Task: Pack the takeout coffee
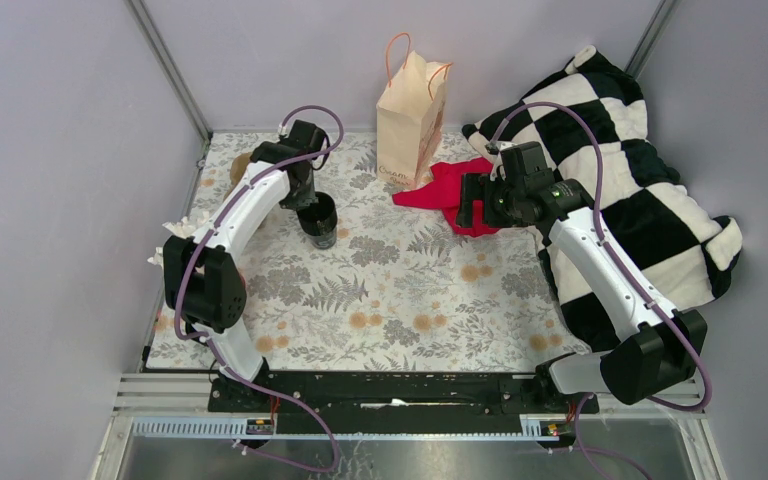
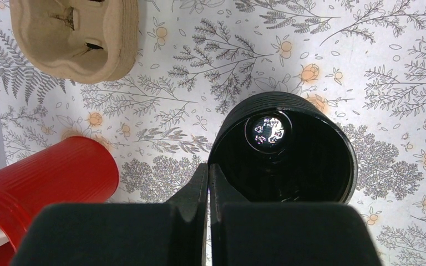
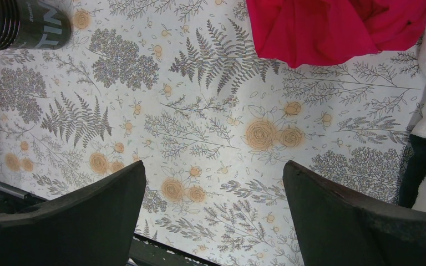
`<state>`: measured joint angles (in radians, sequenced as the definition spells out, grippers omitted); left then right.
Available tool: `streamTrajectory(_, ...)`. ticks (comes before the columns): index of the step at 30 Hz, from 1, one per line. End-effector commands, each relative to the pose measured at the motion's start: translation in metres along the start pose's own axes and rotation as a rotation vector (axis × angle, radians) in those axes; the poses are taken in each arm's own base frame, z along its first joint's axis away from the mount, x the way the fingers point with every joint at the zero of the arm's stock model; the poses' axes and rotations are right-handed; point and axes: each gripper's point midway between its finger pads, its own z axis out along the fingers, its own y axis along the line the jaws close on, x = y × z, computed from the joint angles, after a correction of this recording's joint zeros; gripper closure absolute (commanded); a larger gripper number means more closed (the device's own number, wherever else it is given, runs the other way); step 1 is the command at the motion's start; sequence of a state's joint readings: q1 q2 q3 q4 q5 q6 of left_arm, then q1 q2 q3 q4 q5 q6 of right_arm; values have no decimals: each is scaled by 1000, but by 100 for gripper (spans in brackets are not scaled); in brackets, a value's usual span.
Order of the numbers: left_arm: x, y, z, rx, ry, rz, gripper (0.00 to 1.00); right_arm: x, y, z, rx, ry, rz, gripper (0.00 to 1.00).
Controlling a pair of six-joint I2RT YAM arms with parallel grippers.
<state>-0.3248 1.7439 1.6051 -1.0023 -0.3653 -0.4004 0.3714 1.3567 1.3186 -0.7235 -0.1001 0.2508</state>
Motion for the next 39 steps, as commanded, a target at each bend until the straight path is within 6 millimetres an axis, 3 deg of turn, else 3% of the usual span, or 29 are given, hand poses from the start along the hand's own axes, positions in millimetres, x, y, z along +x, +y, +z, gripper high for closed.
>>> streamTrajectory(1,-22,2,-20,1,-79,-34,100,-4,8,-3,-36,-21,-10,0)
streamTrajectory(21,-35,-1,-43,46,-131,-120,100,-2,8,-2,-39,-17,-10,0)
streamTrajectory(39,-45,11,-67,27,-172,-153,100,-3,12,-1,-57,-12,-6,0)
